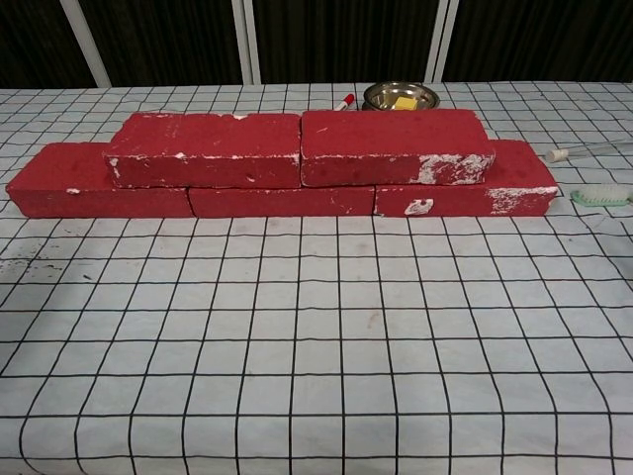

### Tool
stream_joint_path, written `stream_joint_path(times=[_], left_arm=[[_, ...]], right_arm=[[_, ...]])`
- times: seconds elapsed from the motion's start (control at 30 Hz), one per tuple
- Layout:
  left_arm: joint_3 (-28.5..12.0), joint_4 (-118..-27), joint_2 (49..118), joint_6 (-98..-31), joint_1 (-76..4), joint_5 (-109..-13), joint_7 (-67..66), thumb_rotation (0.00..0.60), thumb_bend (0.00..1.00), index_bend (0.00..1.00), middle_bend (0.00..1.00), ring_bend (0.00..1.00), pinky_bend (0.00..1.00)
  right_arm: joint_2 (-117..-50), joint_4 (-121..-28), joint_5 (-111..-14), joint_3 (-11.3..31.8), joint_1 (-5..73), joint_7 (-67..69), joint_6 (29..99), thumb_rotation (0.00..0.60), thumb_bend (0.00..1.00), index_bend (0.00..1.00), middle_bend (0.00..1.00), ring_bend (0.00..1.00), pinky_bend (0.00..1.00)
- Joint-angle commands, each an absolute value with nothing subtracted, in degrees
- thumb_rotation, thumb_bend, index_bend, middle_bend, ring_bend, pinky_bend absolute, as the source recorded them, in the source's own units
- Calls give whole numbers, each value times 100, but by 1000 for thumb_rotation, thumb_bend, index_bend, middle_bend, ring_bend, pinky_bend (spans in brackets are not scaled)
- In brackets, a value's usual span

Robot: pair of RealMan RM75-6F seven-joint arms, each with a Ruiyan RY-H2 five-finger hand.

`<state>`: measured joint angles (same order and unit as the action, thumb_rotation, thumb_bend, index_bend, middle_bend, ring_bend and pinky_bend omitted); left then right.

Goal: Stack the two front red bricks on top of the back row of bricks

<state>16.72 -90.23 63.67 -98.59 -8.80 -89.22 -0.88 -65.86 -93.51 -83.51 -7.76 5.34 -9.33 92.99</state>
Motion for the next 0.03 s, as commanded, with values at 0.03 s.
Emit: stream_joint_path(times=[0.03], left_arm=[[1639,-9062,6337,-9775,-830,-8914,-114,600,103,21,98,0,0]], right_arm=[[-6628,-9376,-8416,-727,506,-969,9313,600,0,0,36,0,124]])
